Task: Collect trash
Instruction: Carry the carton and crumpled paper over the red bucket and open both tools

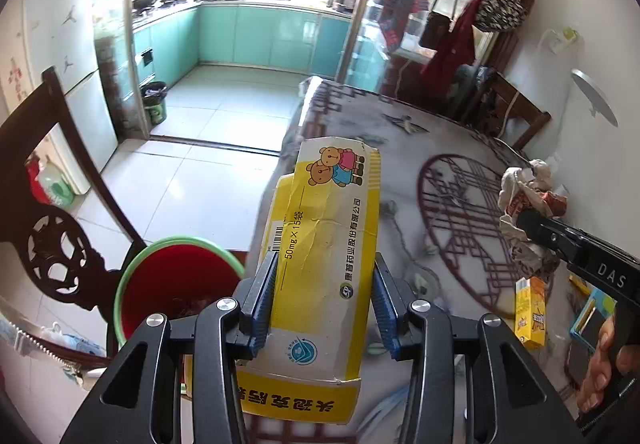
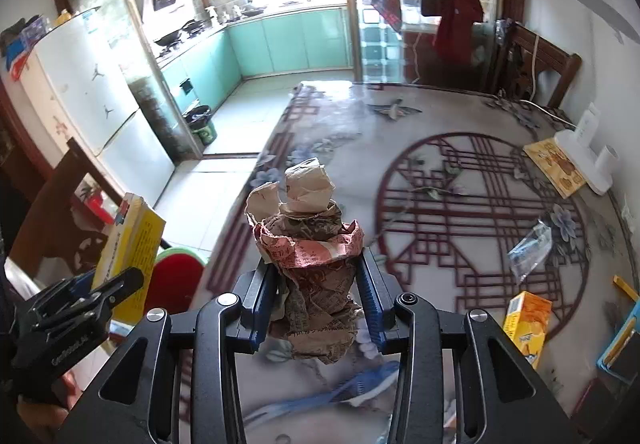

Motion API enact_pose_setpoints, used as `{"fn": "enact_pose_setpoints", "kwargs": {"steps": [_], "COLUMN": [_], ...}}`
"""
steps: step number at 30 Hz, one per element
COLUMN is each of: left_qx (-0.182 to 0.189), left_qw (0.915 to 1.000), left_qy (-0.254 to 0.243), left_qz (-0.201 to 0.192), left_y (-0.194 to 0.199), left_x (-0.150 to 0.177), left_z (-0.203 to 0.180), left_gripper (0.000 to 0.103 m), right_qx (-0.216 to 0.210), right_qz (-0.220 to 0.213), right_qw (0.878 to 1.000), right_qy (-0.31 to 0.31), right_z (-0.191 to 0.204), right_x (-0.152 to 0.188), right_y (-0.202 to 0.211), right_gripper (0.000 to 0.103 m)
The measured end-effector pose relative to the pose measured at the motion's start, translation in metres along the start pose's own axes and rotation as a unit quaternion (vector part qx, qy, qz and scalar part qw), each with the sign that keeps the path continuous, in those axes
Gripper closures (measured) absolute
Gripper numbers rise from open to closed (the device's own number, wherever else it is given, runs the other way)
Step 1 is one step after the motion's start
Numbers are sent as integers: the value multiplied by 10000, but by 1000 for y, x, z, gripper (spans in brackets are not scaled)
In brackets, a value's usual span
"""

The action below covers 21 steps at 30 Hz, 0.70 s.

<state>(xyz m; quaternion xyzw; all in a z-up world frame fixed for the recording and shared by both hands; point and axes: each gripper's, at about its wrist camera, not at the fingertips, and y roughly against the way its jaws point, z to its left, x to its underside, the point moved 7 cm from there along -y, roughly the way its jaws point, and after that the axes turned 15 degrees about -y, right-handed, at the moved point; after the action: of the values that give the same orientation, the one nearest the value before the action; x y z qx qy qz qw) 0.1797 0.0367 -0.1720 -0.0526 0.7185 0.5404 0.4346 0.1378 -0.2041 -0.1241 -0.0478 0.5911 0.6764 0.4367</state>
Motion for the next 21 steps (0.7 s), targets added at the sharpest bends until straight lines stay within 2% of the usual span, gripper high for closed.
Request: {"fn": "enact_pose_setpoints", "kwargs": {"steps": [12,21], "left_qx": [-314,-587], "left_qw": [9986,9953], "left_qy": [415,718], "left_qz": [45,296], "left_y": [9,7], "left_x": [20,44], "left_z": [56,97], "left_gripper": [61,61], "right_qx": [-161,-389], "right_qz": [113,386], "right_qw": [9993,9965], "right_qy": [308,635], "right_z": [43,81], "right_x": [8,21], "right_y": [-15,-38], "right_gripper": [66,66]}}
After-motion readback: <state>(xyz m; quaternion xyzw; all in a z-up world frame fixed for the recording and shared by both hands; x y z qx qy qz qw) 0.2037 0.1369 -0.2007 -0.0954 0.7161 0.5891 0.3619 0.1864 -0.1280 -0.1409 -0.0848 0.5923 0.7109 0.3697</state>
